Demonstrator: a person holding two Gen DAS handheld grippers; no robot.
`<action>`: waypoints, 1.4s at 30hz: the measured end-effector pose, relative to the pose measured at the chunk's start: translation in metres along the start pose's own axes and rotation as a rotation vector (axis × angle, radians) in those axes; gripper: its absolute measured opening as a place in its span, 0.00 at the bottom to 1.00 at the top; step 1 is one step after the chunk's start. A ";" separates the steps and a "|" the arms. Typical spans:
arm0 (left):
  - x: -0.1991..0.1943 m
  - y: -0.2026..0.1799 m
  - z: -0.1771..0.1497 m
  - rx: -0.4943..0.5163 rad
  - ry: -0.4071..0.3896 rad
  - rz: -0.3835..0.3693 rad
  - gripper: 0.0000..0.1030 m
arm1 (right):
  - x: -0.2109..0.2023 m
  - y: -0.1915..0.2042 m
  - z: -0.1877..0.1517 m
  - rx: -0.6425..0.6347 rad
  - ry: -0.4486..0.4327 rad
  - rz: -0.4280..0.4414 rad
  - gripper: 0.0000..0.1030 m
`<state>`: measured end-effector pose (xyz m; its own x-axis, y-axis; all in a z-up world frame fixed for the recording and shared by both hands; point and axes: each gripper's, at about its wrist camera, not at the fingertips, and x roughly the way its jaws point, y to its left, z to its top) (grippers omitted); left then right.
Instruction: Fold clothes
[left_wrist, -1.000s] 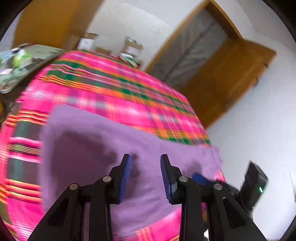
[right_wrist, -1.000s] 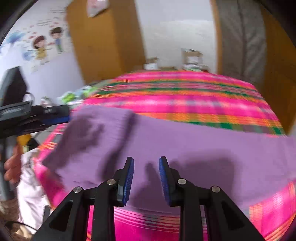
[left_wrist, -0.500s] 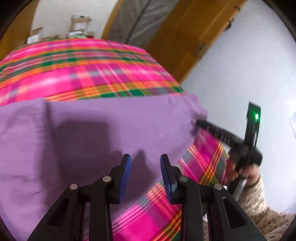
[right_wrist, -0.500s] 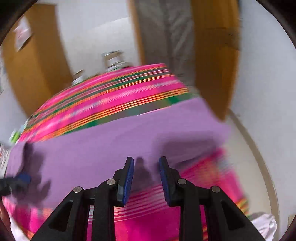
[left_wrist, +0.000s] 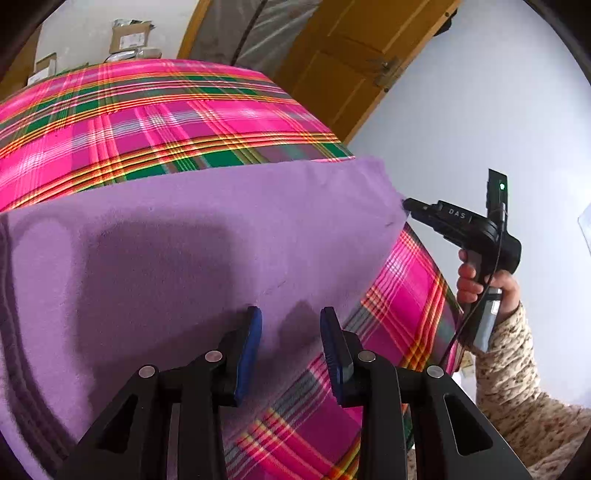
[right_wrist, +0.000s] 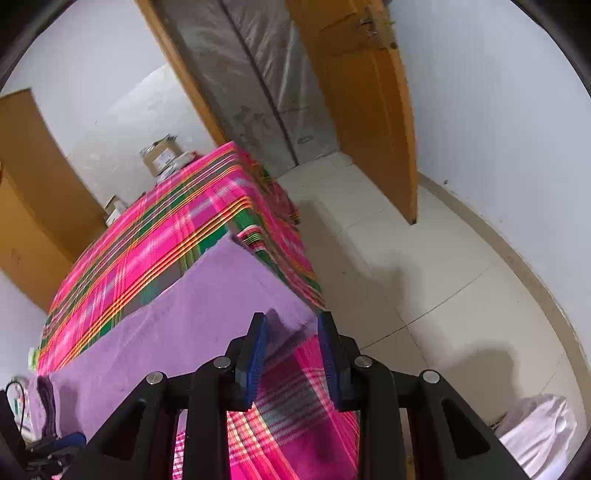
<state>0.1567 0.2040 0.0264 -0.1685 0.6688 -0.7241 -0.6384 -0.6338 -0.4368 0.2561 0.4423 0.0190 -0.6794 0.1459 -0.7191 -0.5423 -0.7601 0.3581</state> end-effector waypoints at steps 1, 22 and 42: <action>0.001 -0.001 0.001 0.001 -0.001 0.000 0.32 | 0.003 -0.001 0.001 0.015 0.011 0.019 0.28; 0.011 -0.002 0.009 -0.003 0.006 -0.024 0.32 | 0.014 -0.005 0.013 0.021 0.021 -0.001 0.05; 0.032 -0.026 0.040 0.055 0.049 -0.065 0.32 | 0.023 -0.041 -0.006 0.342 0.087 0.250 0.44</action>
<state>0.1380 0.2571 0.0354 -0.0896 0.6872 -0.7209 -0.6872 -0.5666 -0.4547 0.2655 0.4728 -0.0157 -0.7743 -0.0812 -0.6276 -0.5092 -0.5091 0.6939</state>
